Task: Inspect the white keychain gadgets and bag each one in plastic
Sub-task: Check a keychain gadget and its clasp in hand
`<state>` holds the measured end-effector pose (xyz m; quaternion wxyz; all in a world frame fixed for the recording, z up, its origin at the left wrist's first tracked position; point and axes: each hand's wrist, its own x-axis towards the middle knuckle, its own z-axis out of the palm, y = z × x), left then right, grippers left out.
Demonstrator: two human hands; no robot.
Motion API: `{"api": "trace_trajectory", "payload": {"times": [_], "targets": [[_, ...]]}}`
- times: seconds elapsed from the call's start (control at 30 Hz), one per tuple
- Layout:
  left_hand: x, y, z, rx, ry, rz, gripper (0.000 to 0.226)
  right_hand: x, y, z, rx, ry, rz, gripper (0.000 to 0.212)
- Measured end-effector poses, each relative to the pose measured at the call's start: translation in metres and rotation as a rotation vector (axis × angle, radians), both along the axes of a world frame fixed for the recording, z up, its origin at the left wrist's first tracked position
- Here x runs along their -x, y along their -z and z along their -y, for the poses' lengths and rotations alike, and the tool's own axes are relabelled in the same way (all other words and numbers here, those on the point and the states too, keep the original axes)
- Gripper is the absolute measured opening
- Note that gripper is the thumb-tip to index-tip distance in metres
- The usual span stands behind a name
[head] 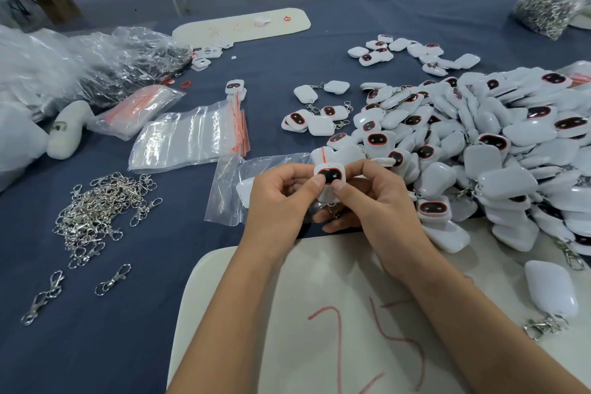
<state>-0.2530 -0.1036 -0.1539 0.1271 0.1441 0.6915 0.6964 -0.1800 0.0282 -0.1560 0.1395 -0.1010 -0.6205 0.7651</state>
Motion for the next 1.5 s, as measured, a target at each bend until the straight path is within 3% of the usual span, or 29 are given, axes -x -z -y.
{"api": "trace_trajectory", "payload": {"times": [0.33,0.6,1.5], "targets": [[-0.0023,-0.002,0.0008,-0.024,0.058,0.002,0.01,0.0019,0.0025,-0.0002,-0.013,0.01,-0.007,0.022],[-0.0039,-0.0043,0.0021,0.031,0.145,-0.059,0.031,0.0013,0.0019,-0.0004,-0.031,0.062,0.0,0.017],[-0.0024,-0.0002,0.0006,-0.069,0.108,0.04,0.013,0.004,0.0054,-0.0024,-0.095,0.023,-0.042,0.011]]}}
